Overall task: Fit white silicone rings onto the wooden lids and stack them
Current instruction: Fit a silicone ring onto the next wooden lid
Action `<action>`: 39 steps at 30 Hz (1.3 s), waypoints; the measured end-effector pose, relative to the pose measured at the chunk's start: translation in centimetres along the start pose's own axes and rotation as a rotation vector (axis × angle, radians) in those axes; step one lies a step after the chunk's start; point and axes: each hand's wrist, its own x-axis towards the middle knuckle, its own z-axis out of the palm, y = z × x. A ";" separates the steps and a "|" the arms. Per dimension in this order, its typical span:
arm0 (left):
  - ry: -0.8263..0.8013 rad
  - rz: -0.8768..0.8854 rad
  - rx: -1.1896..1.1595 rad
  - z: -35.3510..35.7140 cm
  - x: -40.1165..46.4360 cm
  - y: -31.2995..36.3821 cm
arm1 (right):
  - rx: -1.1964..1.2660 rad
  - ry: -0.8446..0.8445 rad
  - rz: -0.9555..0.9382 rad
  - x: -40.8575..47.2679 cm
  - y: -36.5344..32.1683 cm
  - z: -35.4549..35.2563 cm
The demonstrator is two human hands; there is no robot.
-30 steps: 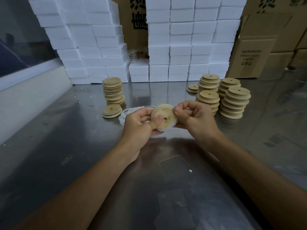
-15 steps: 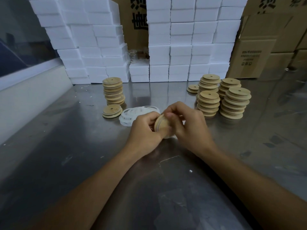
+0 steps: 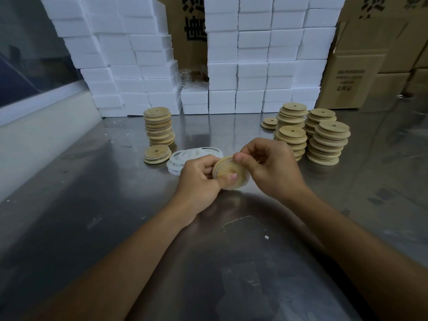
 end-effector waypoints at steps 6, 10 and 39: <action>0.021 -0.033 -0.111 -0.1 -0.1 0.3 | 0.095 -0.038 0.068 -0.3 0.2 0.1; 0.018 -0.046 -0.128 -0.1 -0.1 0.2 | 0.190 -0.023 0.127 -0.1 0.6 0.2; 0.064 -0.001 -0.161 -0.1 0.1 0.1 | 0.125 -0.007 0.097 -0.9 0.4 1.2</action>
